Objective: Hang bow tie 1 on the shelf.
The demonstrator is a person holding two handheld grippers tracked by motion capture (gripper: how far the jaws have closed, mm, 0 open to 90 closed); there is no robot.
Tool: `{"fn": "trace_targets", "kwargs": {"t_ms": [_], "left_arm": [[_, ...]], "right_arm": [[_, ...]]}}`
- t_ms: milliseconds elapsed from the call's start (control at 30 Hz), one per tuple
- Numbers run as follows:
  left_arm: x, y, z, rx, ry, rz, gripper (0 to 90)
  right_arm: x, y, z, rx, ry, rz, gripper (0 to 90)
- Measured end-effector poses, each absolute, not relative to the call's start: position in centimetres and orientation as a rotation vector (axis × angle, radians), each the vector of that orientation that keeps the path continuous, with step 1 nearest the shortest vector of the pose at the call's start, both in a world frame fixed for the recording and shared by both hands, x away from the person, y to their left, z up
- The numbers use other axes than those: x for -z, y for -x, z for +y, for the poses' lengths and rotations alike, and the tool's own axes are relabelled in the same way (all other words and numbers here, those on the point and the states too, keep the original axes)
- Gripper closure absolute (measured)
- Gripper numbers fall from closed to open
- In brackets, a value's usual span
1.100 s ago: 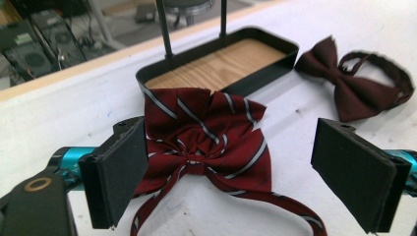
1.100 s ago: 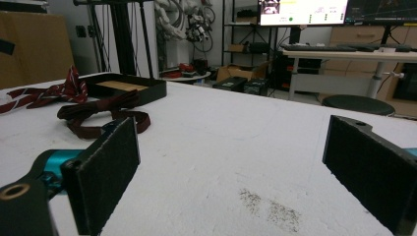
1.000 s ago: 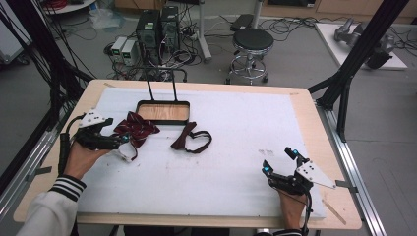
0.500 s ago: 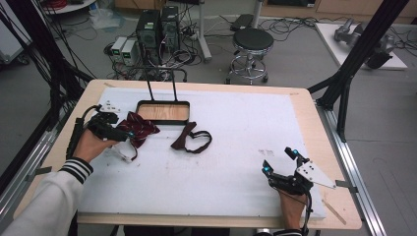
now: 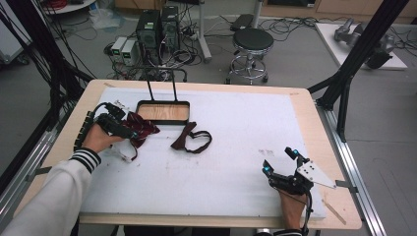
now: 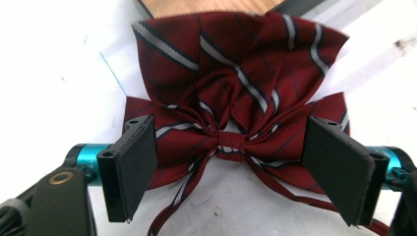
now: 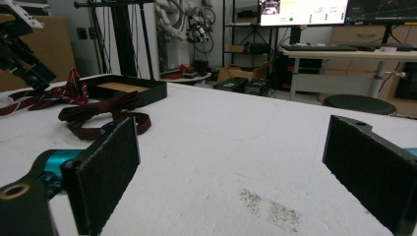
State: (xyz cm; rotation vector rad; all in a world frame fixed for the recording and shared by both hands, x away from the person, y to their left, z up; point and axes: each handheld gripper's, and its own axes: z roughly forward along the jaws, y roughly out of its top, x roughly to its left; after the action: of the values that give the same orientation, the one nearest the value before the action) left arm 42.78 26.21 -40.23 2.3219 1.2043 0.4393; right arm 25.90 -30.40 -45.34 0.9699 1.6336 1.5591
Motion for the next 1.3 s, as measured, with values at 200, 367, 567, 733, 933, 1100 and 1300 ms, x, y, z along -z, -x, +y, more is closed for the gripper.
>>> {"fn": "trace_targets", "kwargs": {"t_ms": [200, 367, 567, 733, 933, 1100, 1300], "left_arm": [[40.6, -43.4, 25.9, -0.408, -2.361, 1.230, 22.3], [40.9, -43.9, 25.9, -0.393, -2.372, 1.240, 27.9], [41.4, -44.3, 25.9, -0.349, -2.377, 1.255, 32.2], [41.6, -44.5, 25.9, -0.312, -2.369, 1.271, 42.9], [41.6, -44.5, 25.8, -0.300, -2.361, 1.284, 53.9], [41.5, -44.3, 25.7, -0.300, -2.368, 1.263, 63.4], [41.5, -44.0, 25.3, -0.341, -2.374, 1.246, 64.9]], "right_arm": [[45.3, -25.9, -30.4, -1.560, -0.972, 1.634, 6.3], [45.3, -25.9, -30.4, -1.557, -0.967, 1.632, 6.3], [45.3, -25.9, -30.4, -1.559, -0.971, 1.633, 6.3], [45.3, -25.9, -30.4, -1.558, -0.969, 1.632, 6.3], [45.3, -25.9, -30.4, -1.559, -0.969, 1.633, 6.3], [45.3, -25.9, -30.4, -1.559, -0.969, 1.633, 6.3], [45.3, -25.9, -30.4, -1.559, -0.968, 1.634, 6.3]]}}
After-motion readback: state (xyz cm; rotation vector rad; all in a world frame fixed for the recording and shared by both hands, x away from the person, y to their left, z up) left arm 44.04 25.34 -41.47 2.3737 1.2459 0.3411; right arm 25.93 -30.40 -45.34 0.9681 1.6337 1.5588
